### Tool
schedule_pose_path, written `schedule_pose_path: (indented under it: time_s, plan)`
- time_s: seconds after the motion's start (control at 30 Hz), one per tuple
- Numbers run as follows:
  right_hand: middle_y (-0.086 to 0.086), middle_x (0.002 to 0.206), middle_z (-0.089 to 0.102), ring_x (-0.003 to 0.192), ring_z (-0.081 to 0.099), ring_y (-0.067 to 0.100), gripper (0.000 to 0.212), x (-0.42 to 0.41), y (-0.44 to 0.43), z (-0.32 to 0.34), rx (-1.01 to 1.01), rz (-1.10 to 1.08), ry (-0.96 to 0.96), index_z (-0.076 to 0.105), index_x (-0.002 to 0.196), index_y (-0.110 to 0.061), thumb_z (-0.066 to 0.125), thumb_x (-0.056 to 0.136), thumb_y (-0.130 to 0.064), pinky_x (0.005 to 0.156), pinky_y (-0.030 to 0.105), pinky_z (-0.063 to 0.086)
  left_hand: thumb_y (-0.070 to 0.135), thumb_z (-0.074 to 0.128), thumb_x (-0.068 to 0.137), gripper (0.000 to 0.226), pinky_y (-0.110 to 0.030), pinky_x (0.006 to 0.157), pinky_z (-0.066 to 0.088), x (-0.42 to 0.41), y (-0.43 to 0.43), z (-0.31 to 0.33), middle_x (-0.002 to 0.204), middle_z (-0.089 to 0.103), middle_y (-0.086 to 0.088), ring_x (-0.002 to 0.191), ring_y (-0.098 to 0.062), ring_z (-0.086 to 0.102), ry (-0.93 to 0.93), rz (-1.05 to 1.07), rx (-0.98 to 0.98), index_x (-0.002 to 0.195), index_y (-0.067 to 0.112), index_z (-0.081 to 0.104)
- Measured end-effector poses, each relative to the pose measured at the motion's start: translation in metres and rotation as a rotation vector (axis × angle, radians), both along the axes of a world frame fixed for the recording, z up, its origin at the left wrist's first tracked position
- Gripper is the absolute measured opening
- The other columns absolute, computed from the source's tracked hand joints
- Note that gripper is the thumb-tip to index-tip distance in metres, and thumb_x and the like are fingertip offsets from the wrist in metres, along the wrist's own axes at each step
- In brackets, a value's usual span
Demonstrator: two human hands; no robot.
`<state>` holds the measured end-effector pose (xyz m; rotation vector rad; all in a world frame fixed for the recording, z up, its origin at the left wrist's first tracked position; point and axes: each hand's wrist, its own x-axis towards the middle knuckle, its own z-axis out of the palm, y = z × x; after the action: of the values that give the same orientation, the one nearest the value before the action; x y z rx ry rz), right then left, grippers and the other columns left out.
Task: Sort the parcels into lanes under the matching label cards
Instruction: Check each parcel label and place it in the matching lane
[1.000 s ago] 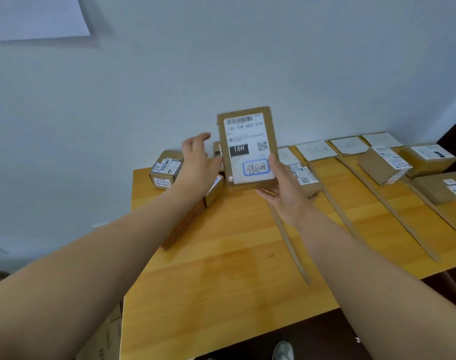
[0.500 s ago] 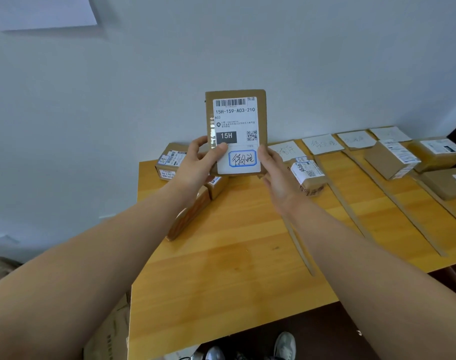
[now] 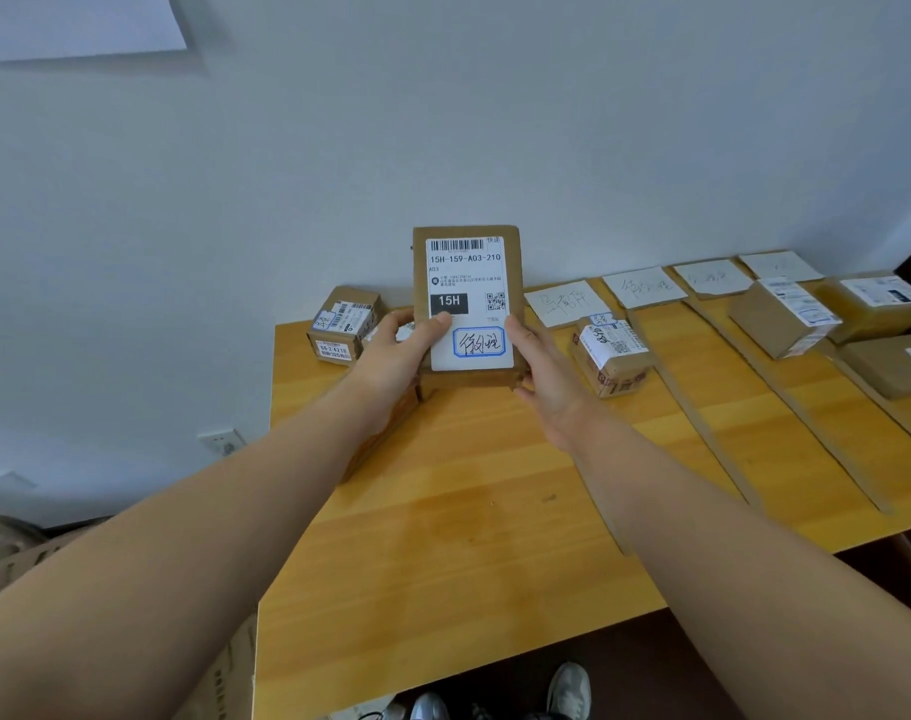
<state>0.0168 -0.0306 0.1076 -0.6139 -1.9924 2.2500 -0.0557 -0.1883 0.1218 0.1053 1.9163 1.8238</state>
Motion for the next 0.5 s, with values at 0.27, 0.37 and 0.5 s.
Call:
schedule_pose_path:
  time_s: [0.27, 0.37, 0.5]
  plan:
    - [-0.002, 0.103, 0.074, 0.096, 0.069, 0.016, 0.056, 0.015, 0.037, -0.008, -0.010, -0.123, -0.087, 0.049, 0.131, -0.021, 0.063, 0.086, -0.051, 0.081, 0.040, 0.057, 0.046, 0.066, 0.084, 0.052, -0.031, 0.082, 0.052, 0.009, 0.038, -0.013, 0.105, 0.070, 0.004, 0.094, -0.013, 0.066, -0.053, -0.074, -0.081, 0.129, 0.026, 0.049]
    - [-0.003, 0.103, 0.073, 0.094, 0.069, 0.013, 0.056, 0.018, 0.060, -0.004, 0.019, -0.141, -0.110, 0.050, 0.128, -0.021, 0.067, 0.083, -0.051, 0.079, 0.035, 0.056, 0.043, 0.060, 0.089, 0.042, -0.025, 0.072, 0.045, 0.017, 0.061, -0.011, 0.102, 0.065, 0.008, 0.087, -0.008, 0.060, -0.049, -0.078, -0.083, 0.124, 0.023, 0.049]
    - [-0.005, 0.097, 0.074, 0.090, 0.070, 0.012, 0.058, 0.024, 0.101, 0.000, 0.054, -0.116, -0.125, 0.047, 0.130, -0.023, 0.068, 0.083, -0.049, 0.073, 0.031, 0.053, 0.044, 0.059, 0.088, 0.046, -0.029, 0.082, 0.046, 0.024, 0.096, -0.012, 0.107, 0.065, 0.005, 0.093, -0.011, 0.060, -0.054, -0.077, -0.089, 0.127, 0.022, 0.047]
